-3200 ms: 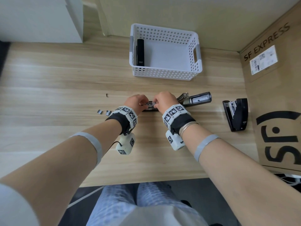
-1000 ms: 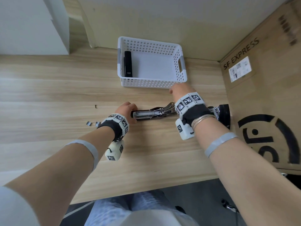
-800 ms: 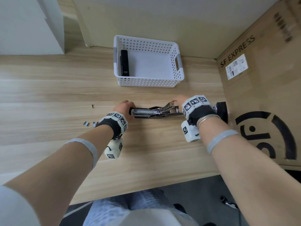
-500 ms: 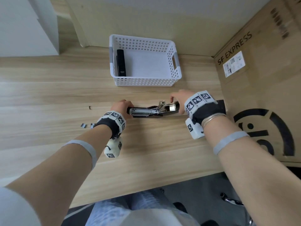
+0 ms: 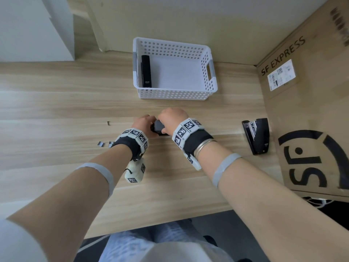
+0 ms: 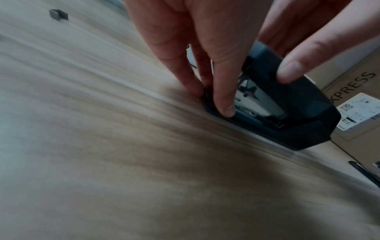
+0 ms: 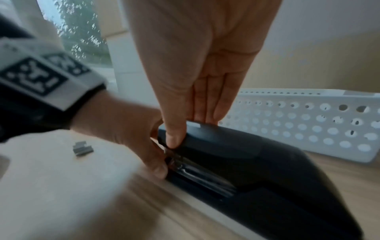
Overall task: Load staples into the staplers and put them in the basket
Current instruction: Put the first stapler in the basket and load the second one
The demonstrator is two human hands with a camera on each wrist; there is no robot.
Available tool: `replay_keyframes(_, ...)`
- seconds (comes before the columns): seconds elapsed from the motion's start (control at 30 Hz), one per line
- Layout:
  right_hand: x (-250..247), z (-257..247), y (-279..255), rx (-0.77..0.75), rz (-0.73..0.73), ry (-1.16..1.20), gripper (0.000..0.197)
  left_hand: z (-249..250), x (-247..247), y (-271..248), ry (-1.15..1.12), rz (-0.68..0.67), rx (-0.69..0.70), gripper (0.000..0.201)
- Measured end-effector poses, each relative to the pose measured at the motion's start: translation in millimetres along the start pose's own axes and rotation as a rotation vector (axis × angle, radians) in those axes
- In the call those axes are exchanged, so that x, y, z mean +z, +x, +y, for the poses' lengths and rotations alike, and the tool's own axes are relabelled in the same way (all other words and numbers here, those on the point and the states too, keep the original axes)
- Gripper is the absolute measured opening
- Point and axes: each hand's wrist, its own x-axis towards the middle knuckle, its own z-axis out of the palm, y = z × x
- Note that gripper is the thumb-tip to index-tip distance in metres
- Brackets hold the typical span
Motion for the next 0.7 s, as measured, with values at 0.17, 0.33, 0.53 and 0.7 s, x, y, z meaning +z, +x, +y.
replay_keyframes(0.17, -0.4, 9.6, -2.3, -0.009, 0.022, 0.108, 0.028, -1.5, 3.0, -0.6, 0.014, 0.003, 0.021, 0.050)
replay_keyframes(0.33, -2.6, 33.5, -17.8, 0.020, 0.049, 0.207, 0.037, -1.2, 2.3, -1.5, 0.046, -0.042, 0.042, 0.054)
replay_keyframes(0.53, 30.9, 41.7, -16.2, 0.073, -0.012, 0.222, 0.058, -3.1, 4.1, -1.7, 0.020, -0.035, 0.048, 0.055)
replay_keyframes(0.7, 45.1, 38.9, -11.5, 0.068, 0.097, 0.221, 0.068, -4.1, 8.0, -1.8, 0.022, -0.026, 0.046, 0.054)
